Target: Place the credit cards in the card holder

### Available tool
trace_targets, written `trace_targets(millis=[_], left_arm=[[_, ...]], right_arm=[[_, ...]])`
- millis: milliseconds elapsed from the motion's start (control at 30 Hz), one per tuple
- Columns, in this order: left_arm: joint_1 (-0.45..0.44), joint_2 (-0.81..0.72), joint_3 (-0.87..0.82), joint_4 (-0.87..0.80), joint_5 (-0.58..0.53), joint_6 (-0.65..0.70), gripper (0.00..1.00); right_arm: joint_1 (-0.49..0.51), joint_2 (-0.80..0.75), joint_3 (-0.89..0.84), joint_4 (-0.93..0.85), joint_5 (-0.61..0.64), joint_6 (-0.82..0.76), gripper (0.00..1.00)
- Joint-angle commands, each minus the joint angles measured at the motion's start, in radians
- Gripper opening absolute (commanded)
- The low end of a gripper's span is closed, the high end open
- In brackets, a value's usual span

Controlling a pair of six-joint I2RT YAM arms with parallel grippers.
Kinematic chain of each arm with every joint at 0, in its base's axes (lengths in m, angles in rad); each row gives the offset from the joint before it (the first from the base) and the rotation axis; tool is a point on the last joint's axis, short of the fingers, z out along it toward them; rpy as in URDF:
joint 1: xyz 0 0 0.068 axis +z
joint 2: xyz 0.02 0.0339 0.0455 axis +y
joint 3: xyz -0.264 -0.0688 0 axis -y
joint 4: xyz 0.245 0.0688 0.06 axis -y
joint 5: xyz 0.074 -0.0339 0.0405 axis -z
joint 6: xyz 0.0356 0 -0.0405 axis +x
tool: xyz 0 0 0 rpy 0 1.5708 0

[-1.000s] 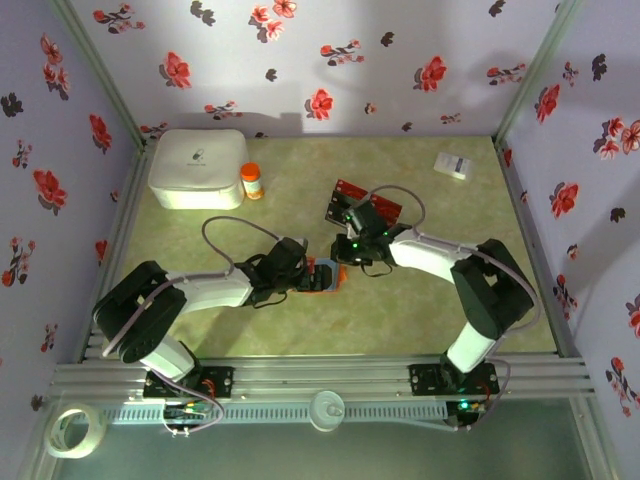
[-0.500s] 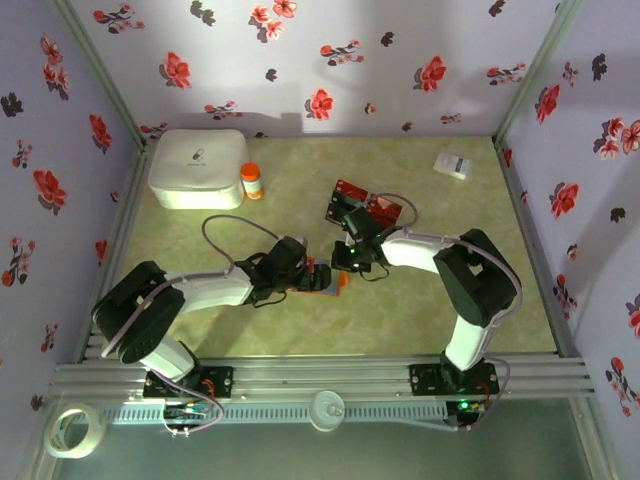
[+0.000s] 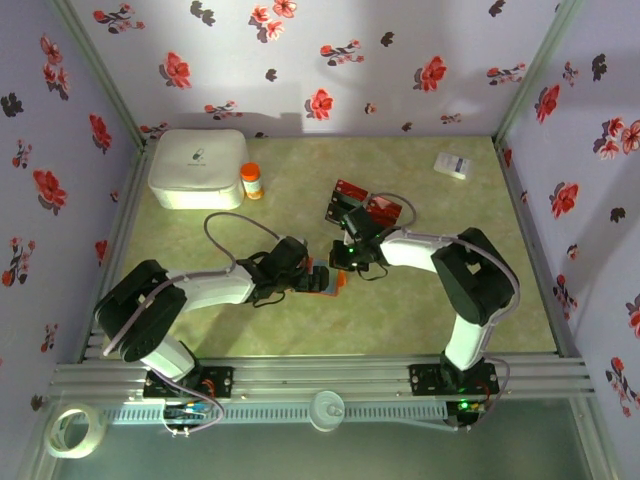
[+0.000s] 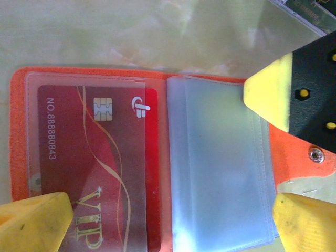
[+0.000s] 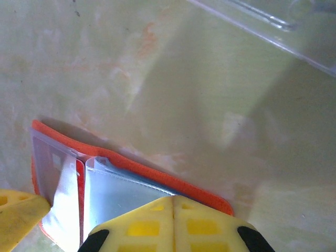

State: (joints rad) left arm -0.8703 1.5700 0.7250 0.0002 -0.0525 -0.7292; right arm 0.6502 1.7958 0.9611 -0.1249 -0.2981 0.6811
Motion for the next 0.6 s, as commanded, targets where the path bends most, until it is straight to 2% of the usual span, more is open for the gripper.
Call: trace_targets(millis=[0,233,567], left_arm=[[0.004,0.041,-0.036,-0.037,-0.035,0.019,1.0],[0.004,0.055,-0.052,-0.034,-0.042,-0.003,0.99],[0.003,0.093,-0.05,-0.057,-0.053,-0.045,0.73]], right_arm=[[0.02,0.054,0.028,-0.017,-0.025,-0.006,0.07],[0.037,0.072,0.049,-0.024,-0.015,-0.002,0.07],[0.036,0.063,0.049,-0.025,-0.01,0.008,0.09]])
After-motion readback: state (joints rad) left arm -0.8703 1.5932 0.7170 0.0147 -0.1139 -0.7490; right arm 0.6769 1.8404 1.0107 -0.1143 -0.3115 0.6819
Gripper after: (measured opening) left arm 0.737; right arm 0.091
